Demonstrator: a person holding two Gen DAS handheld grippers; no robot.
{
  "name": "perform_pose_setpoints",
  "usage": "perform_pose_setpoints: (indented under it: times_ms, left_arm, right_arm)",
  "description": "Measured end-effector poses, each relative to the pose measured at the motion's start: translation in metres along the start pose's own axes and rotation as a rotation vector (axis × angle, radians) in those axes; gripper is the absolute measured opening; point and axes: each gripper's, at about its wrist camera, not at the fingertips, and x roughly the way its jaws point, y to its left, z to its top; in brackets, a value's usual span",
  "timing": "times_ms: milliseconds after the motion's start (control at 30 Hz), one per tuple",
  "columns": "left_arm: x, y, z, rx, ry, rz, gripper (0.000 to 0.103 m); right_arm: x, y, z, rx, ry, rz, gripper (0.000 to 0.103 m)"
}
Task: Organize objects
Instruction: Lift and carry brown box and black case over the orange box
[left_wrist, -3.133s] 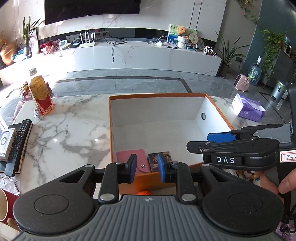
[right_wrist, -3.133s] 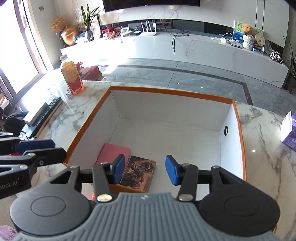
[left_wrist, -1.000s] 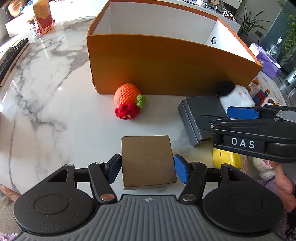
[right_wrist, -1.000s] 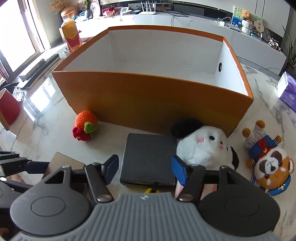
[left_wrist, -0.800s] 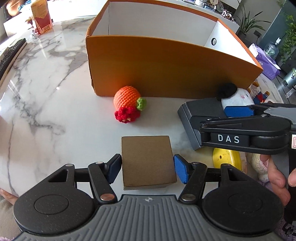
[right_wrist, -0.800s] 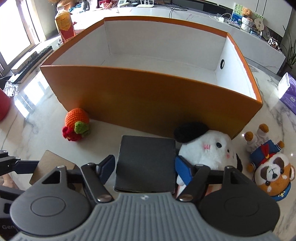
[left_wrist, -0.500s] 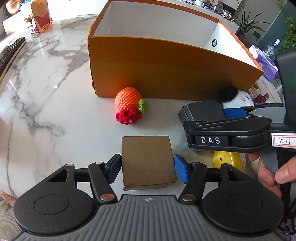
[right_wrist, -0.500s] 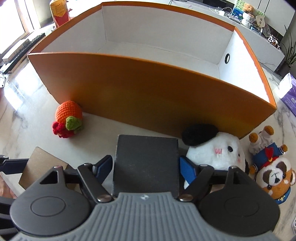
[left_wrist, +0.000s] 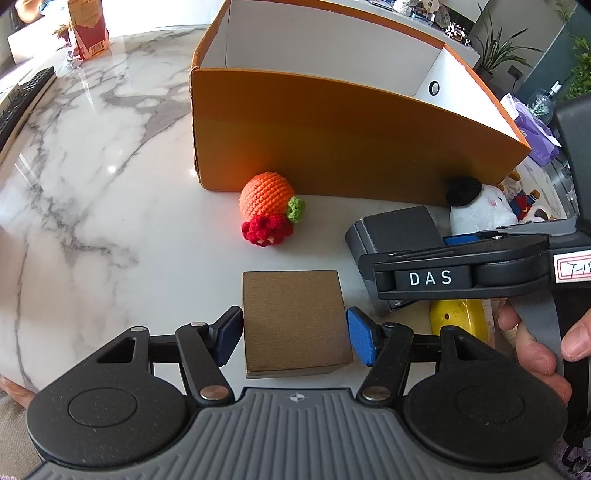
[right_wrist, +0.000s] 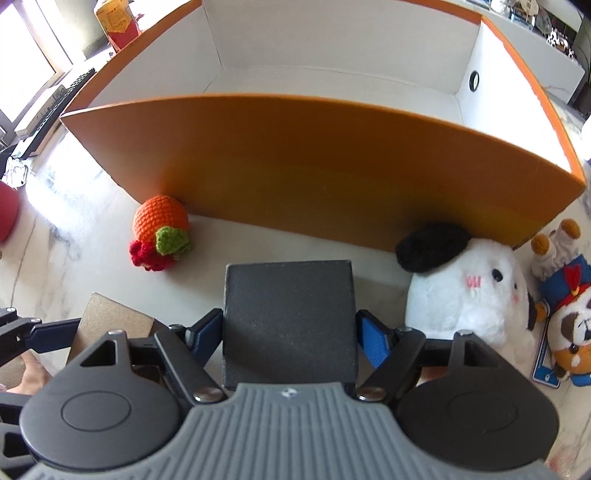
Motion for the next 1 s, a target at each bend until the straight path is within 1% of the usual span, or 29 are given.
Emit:
perform_pose_setpoints:
  times_ms: [167,300,400,500,633,667,833,867,900,1000]
  left_arm:
    - [0.0,0.001,-0.001,0.0,0.001,-0.004,0.071]
    - [-0.002,0.002,-0.002,0.001,-0.005,-0.005,0.071]
    - [-0.01,0.002,-0.002,0.005,-0.025,-0.011,0.071]
    - [-0.021,-0.002,-0.001,0.016,-0.046,-0.025,0.071]
    - [-0.042,-0.006,0.001,0.025,-0.083,-0.062,0.071]
    - [-0.047,-0.007,0.002,0.027,-0.092,-0.071,0.071]
    - [-0.066,-0.013,0.009,0.036,-0.129,-0.107,0.071]
    - [-0.07,-0.014,0.012,0.037,-0.135,-0.117,0.071]
    - [-0.074,-0.014,0.013,0.038,-0.142,-0.124,0.071]
    - [-0.083,-0.015,0.023,0.051,-0.163,-0.131,0.071]
  right_arm:
    - [0.002,0.001,-0.002,0.004,0.009,-0.004,0.077]
    - [0.001,0.001,-0.003,0.021,0.003,0.008,0.076]
    - [-0.008,0.001,-0.006,0.031,-0.02,0.012,0.076]
    - [-0.022,0.004,-0.008,0.031,-0.05,0.018,0.076]
    - [-0.048,0.001,-0.008,0.021,-0.094,0.039,0.076]
    - [-0.051,-0.008,0.0,0.018,-0.104,0.044,0.076]
    - [-0.08,-0.004,0.006,0.016,-0.144,0.075,0.076]
    - [-0.092,-0.004,0.011,0.02,-0.153,0.084,0.076]
    - [-0.1,-0.001,0.009,0.023,-0.161,0.092,0.076]
    - [-0.111,0.003,0.013,0.016,-0.194,0.109,0.076]
